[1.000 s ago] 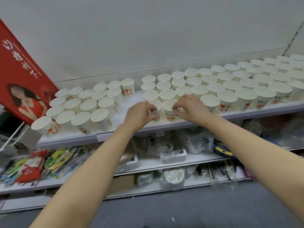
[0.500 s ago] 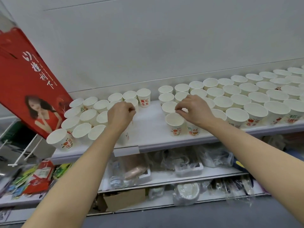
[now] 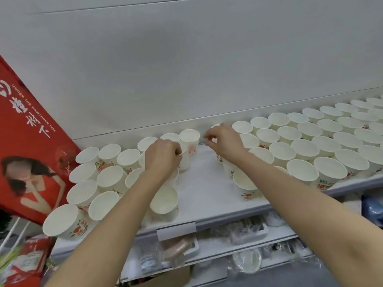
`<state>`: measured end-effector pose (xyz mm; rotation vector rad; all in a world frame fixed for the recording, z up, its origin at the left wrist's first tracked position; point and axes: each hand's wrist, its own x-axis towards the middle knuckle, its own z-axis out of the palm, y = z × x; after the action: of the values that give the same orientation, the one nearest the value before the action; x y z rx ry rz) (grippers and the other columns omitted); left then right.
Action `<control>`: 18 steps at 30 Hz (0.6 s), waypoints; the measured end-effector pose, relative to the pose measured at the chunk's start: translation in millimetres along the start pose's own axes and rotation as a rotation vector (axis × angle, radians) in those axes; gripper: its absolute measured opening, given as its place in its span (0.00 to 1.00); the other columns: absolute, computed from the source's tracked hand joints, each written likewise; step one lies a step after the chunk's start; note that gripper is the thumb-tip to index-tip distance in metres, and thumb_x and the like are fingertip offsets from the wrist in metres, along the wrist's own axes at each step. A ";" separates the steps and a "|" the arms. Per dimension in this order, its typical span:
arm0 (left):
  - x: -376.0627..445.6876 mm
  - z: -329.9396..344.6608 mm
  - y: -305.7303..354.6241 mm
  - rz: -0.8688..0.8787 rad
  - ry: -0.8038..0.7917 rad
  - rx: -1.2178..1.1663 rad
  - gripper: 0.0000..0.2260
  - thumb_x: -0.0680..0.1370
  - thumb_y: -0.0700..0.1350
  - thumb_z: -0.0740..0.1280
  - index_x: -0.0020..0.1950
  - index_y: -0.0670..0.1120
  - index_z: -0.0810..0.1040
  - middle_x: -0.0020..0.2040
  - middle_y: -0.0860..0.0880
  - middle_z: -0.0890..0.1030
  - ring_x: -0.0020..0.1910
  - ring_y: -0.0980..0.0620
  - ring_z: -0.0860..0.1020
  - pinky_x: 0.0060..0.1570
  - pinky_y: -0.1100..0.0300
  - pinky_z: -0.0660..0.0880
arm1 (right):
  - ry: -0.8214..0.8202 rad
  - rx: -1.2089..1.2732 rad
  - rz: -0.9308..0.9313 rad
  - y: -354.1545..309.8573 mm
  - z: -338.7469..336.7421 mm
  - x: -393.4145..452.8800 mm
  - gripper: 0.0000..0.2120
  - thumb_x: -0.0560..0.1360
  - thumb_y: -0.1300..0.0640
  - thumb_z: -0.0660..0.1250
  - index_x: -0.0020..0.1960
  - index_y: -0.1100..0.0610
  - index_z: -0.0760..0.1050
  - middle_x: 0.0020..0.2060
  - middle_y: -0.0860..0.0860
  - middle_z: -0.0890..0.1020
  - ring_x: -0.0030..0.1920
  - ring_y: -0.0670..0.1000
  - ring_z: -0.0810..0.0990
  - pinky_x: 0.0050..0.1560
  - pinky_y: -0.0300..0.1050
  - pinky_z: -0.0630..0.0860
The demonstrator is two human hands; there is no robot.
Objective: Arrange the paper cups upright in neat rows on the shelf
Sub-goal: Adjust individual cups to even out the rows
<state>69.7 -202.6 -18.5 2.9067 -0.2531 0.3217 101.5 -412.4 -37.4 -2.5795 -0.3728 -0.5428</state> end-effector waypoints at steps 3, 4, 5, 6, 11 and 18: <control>-7.1 -8.7 -12.7 0.012 0.056 -0.063 0.04 0.73 0.45 0.68 0.41 0.52 0.82 0.39 0.52 0.80 0.44 0.49 0.76 0.35 0.57 0.72 | -0.072 -0.075 -0.033 -0.2 17.1 15.5 0.10 0.70 0.56 0.71 0.52 0.53 0.81 0.47 0.48 0.81 0.50 0.54 0.72 0.43 0.44 0.66; -8.6 -10.7 -19.1 0.013 0.063 -0.085 0.04 0.74 0.47 0.68 0.42 0.53 0.82 0.40 0.53 0.79 0.44 0.50 0.75 0.35 0.57 0.72 | -0.096 -0.087 -0.045 -2.9 21.0 20.3 0.11 0.70 0.57 0.72 0.52 0.53 0.81 0.48 0.49 0.81 0.51 0.54 0.72 0.44 0.44 0.67; -9.4 -12.6 -26.0 0.019 0.069 -0.100 0.03 0.74 0.48 0.69 0.42 0.54 0.82 0.40 0.54 0.79 0.45 0.51 0.75 0.35 0.57 0.70 | -0.114 -0.096 -0.057 -5.9 24.1 25.0 0.12 0.69 0.57 0.72 0.53 0.53 0.81 0.48 0.49 0.81 0.51 0.54 0.71 0.44 0.45 0.68; -10.8 -14.3 -32.1 0.025 0.073 -0.114 0.03 0.75 0.49 0.69 0.42 0.55 0.82 0.41 0.55 0.79 0.45 0.51 0.75 0.35 0.57 0.70 | -0.134 -0.113 -0.066 -8.3 26.9 28.5 0.11 0.69 0.57 0.72 0.52 0.53 0.81 0.47 0.49 0.80 0.52 0.53 0.71 0.43 0.45 0.67; -14.8 -21.6 -55.0 0.069 0.106 -0.191 0.02 0.75 0.49 0.71 0.43 0.55 0.82 0.41 0.56 0.80 0.44 0.52 0.76 0.36 0.57 0.72 | -0.188 -0.220 -0.071 -14.0 39.1 34.9 0.04 0.70 0.57 0.69 0.43 0.53 0.82 0.38 0.51 0.82 0.48 0.53 0.72 0.38 0.44 0.62; -9.9 -27.9 -48.8 0.109 0.114 -0.262 0.01 0.75 0.50 0.71 0.44 0.56 0.82 0.42 0.57 0.80 0.45 0.54 0.75 0.38 0.58 0.67 | -0.141 -0.294 -0.056 -4.5 30.9 34.2 0.05 0.71 0.61 0.68 0.42 0.55 0.82 0.37 0.54 0.82 0.47 0.56 0.73 0.44 0.44 0.58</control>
<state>64.1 -147.9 -3.1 2.6121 -0.4035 0.4345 139.6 -387.6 -45.7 -2.9083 -0.4426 -0.4650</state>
